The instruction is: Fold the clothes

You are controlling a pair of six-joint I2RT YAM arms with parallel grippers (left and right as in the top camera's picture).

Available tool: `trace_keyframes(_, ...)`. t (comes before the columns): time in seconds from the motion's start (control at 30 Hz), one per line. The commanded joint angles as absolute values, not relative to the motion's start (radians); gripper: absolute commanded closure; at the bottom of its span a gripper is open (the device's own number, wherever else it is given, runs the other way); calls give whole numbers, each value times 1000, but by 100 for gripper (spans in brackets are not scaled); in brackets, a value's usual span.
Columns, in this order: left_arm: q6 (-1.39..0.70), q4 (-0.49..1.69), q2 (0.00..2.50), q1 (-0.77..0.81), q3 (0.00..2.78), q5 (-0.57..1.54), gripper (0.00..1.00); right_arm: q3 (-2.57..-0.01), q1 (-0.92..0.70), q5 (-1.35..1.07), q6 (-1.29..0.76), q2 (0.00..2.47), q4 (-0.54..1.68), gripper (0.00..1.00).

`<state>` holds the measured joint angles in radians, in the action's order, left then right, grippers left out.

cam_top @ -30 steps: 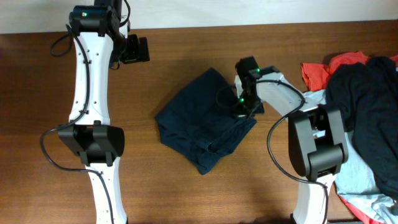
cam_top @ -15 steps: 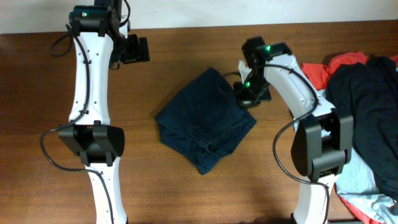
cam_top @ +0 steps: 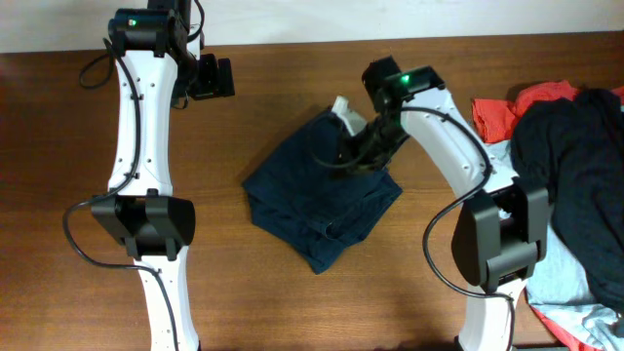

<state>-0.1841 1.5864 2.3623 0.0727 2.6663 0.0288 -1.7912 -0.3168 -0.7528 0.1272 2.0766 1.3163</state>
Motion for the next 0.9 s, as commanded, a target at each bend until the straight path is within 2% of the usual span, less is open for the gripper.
trace_keyframes(0.0, -190, 1588, 2363, 76, 2661, 26, 1, -1716, -349, -891, 206, 2073, 1297, 96)
trace_keyframes(0.27, -190, 1588, 2363, 76, 2661, 26, 1, -1411, -431, -1028, 188, 2073, 1039, 96)
trace_keyframes(0.57, -190, 1588, 2363, 76, 2661, 26, 1, -1108, -461, -1025, -138, 2075, 645, 96)
trace_keyframes(0.73, -190, 1588, 2363, 76, 2661, 26, 1, -1124, -431, -1056, -167, 2074, 655, 96)
trace_keyframes(0.87, -190, 1588, 2363, 76, 2661, 26, 1, -1188, -432, -1139, -153, 2054, 793, 96)
